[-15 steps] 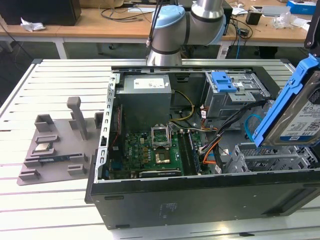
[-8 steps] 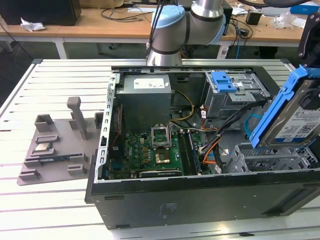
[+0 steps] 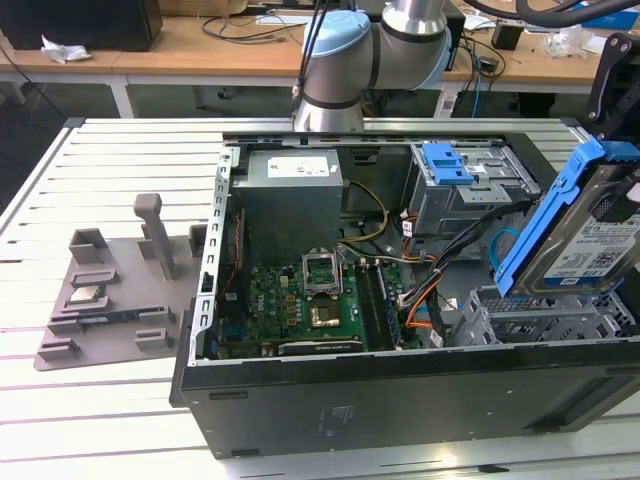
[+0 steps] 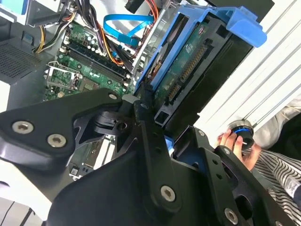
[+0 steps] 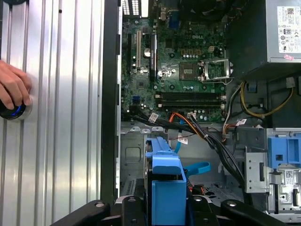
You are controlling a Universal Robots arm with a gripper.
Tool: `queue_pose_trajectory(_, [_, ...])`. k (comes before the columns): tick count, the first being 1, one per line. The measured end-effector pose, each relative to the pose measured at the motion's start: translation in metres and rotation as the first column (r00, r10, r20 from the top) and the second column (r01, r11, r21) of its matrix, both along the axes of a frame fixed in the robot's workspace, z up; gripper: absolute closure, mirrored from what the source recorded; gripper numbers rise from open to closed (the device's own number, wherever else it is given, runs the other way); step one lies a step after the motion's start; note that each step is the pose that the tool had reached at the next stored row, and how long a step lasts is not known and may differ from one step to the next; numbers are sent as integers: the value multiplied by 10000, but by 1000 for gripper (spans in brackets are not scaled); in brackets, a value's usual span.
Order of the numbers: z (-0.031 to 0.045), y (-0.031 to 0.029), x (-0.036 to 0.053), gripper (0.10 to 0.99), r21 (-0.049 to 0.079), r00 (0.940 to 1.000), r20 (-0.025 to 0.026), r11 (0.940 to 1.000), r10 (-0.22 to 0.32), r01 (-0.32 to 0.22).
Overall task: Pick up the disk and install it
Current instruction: 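Pick up the disk, then insert the disk into the insertion slot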
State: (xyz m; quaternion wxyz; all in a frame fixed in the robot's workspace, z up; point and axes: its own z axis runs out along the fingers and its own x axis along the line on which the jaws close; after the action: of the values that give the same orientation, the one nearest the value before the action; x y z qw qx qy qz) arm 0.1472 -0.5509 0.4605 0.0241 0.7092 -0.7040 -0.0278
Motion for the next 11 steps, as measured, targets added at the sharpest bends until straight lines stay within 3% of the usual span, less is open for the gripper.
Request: queue_pose_trajectory(11, [-11,0,-8,718,1,10000,0,10000,-1,1])
